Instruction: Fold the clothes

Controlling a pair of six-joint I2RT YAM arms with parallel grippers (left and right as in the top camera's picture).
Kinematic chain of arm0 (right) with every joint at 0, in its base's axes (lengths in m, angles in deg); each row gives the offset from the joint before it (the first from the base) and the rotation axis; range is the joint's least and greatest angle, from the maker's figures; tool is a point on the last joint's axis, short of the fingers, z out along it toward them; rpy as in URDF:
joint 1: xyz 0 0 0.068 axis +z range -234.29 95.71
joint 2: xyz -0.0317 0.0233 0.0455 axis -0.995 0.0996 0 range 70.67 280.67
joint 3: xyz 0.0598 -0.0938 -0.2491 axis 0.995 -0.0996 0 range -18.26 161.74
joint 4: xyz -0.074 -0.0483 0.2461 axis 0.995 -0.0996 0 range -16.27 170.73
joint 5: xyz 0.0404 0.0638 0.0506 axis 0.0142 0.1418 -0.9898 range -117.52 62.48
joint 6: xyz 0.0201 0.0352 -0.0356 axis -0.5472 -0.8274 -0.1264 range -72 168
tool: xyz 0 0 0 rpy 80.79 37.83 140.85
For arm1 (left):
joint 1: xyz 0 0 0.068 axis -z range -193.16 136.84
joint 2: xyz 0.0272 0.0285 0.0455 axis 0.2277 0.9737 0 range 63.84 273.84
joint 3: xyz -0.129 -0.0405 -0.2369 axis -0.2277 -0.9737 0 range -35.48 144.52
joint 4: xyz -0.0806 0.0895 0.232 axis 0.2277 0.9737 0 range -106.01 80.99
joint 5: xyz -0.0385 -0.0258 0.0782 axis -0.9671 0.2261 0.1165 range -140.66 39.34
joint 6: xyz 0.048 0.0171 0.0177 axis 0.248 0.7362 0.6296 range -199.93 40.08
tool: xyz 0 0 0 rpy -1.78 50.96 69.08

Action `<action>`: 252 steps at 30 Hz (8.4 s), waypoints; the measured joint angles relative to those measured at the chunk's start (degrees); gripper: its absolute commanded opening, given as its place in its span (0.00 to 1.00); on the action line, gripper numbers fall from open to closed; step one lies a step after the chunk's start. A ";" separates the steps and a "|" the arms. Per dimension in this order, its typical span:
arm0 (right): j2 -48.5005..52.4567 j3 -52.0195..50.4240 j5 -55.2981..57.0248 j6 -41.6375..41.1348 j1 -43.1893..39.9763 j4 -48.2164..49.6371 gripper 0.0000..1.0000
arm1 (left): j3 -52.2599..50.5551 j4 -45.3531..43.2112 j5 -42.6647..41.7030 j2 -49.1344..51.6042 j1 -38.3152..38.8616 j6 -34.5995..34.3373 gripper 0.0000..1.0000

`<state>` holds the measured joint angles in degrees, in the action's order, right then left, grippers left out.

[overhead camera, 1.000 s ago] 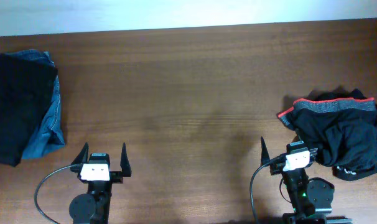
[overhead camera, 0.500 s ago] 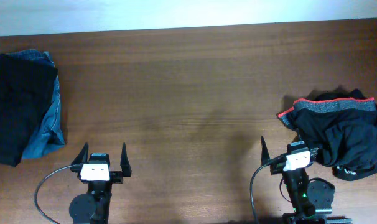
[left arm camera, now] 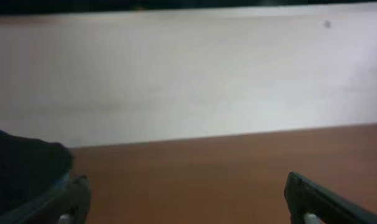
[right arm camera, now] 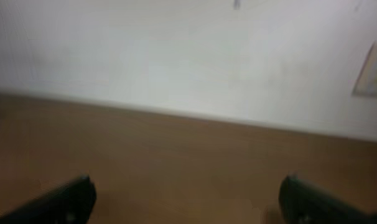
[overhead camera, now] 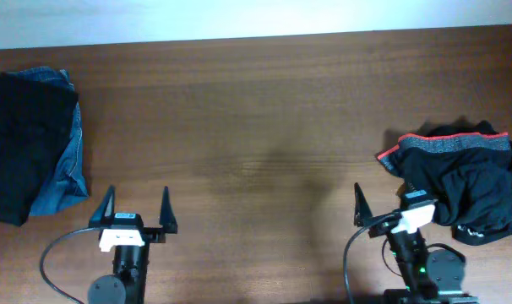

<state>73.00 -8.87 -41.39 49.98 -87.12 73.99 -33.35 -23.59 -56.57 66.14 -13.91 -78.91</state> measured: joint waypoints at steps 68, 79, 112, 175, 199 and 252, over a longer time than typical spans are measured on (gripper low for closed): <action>98.99 63.25 21.75 -13.03 -11.74 -38.88 0.04 | 69.77 12.11 3.26 94.53 26.58 -1.73 0.99; 98.42 101.33 4.26 4.07 1.49 -57.48 0.04 | 70.75 18.99 3.89 76.70 16.11 -1.73 0.99; 101.57 112.45 2.34 4.48 31.50 -33.62 0.04 | 70.88 29.88 3.58 65.07 0.33 -1.73 0.99; 107.36 70.31 18.99 -12.61 -9.75 -57.61 0.04 | 70.90 30.51 -17.27 87.30 2.89 -1.73 0.99; 105.50 104.26 17.29 -15.65 -38.10 -69.77 0.99 | 70.90 30.51 -16.76 87.30 2.89 -1.73 0.99; 108.76 91.67 4.44 -2.12 -7.08 -69.46 0.95 | 70.99 16.35 -5.16 114.81 2.89 1.14 0.96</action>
<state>181.76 82.80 -36.95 47.86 -94.20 4.53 37.64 -7.24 -61.73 180.96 -11.03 -77.77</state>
